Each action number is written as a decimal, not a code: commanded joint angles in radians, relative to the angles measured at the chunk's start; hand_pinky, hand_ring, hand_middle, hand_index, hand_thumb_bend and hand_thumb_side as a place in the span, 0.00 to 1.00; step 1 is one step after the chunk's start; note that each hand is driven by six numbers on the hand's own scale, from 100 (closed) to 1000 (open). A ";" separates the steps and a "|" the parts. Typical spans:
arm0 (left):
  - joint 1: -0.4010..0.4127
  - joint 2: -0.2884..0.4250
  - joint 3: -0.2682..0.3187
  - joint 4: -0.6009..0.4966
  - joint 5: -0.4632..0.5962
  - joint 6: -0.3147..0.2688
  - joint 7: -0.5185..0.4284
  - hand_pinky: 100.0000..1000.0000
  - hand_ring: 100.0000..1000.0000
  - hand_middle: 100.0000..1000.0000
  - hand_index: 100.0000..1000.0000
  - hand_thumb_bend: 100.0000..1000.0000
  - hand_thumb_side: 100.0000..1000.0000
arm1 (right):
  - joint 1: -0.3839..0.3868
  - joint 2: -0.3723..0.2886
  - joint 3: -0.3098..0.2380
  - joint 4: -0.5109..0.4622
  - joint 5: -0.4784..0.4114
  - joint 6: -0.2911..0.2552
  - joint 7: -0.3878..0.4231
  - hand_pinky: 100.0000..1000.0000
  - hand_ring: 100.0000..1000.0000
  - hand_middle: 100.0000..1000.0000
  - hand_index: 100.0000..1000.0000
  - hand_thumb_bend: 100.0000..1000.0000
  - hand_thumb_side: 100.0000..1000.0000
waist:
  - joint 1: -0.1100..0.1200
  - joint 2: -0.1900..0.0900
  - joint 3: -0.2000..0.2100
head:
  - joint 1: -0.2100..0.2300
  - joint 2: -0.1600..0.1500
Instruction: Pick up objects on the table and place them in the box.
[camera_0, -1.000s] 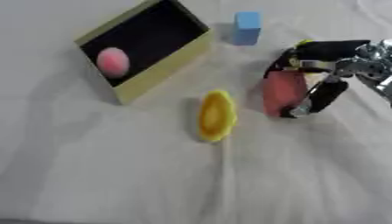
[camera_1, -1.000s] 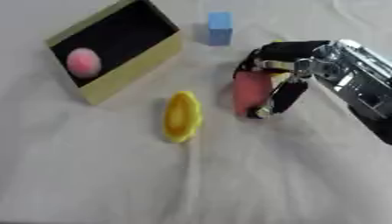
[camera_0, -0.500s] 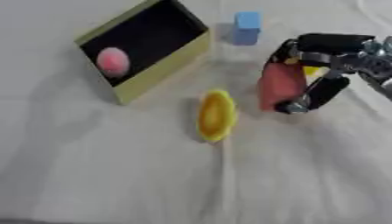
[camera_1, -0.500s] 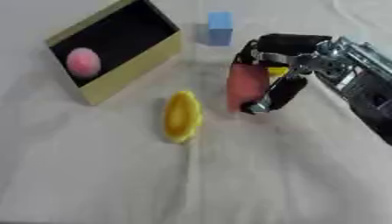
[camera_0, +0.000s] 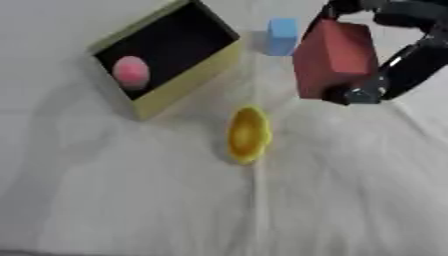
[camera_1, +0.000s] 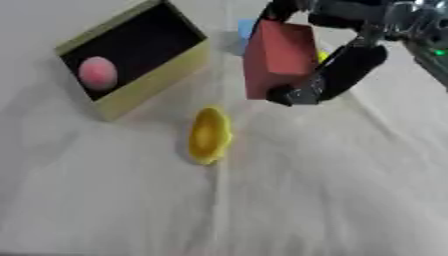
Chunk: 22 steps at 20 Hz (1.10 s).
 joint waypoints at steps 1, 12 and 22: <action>-0.014 0.023 -0.001 -0.016 0.003 -0.007 -0.004 0.66 0.74 0.60 0.78 0.49 0.47 | -0.085 0.028 0.000 0.045 -0.056 -0.012 0.068 0.80 0.67 0.42 0.57 0.06 0.24 | 0.000 -0.030 0.004 | -0.013 0.003; -0.062 0.013 -0.013 -0.016 0.015 -0.032 -0.013 0.66 0.74 0.61 0.78 0.50 0.45 | -0.395 0.352 0.037 0.513 0.066 -0.252 0.231 0.79 0.67 0.44 0.59 0.06 0.22 | -0.008 -0.032 0.044 | -0.078 0.000; -0.121 -0.004 -0.037 -0.016 0.037 -0.056 -0.042 0.66 0.74 0.61 0.78 0.50 0.45 | -0.505 0.540 -0.034 0.831 0.267 -0.482 0.208 0.80 0.70 0.46 0.62 0.05 0.22 | -0.031 0.001 0.106 | -0.124 -0.033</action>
